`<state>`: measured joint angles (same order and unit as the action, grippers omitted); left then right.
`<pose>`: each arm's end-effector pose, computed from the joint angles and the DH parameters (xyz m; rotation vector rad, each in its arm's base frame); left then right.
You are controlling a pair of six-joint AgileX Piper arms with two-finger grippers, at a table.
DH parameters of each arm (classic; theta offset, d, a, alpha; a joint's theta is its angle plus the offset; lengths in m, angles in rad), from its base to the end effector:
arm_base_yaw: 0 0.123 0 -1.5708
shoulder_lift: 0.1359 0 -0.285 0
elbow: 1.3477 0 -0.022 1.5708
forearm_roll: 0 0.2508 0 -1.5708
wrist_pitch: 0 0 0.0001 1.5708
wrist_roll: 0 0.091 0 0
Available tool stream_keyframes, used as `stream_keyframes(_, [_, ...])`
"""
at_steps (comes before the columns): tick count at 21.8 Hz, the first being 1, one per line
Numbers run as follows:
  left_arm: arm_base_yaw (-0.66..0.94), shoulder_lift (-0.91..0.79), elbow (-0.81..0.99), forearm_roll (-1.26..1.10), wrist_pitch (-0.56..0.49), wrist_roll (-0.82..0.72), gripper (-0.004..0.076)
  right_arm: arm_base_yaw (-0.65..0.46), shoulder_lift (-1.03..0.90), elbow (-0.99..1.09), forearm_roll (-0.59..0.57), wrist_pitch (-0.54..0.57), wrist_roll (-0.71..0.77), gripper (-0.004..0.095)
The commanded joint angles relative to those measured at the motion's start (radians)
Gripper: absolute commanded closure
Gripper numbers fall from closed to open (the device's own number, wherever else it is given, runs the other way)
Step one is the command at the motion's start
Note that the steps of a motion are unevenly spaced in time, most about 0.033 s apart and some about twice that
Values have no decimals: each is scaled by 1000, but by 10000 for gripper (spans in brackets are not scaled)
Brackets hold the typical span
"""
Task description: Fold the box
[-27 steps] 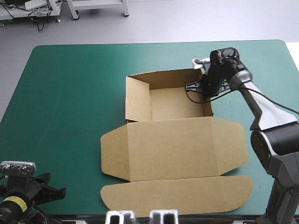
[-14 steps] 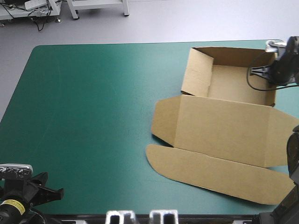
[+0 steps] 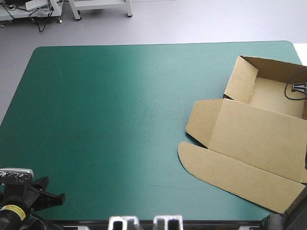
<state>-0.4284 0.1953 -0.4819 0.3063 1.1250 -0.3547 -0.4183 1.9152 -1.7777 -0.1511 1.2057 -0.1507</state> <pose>0.0294 0.0138 0.2691 0.0974 2.2678 -0.0234 0.3707 -0.1788 0.2995 0.3370 2.8430 -0.3336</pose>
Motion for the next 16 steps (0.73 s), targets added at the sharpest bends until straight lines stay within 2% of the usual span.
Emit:
stream_keyframes(1, [-5, 14, -24, 18, -55, -5, 734, -7, -36, -27, -37, -25, -29, 517])
stream_keyframes(8, [-5, 16, -24, 16, -55, 0, 734, -7, -99, -27, -33, -21, -46, 502])
stream_keyframes(11, [-5, 16, -24, 16, -59, 17, 734, -7, -189, -27, 8, 9, -48, 540])
stream_keyframes(13, [-5, 16, -24, 14, -71, 72, 734, -7, -279, -27, 135, 43, -47, 648])
stream_keyframes(14, [-5, 16, -24, 5, -81, 108, 734, -7, -315, -21, 220, 43, -43, 738])
stream_keyframes(15, [-5, 16, -24, -19, -91, 153, 734, 9, -388, 6, 319, 43, -68, 895])
stream_keyframes(16, [-5, 16, -24, -35, -91, 172, 734, 20, -429, 25, 339, 43, -73, 927])
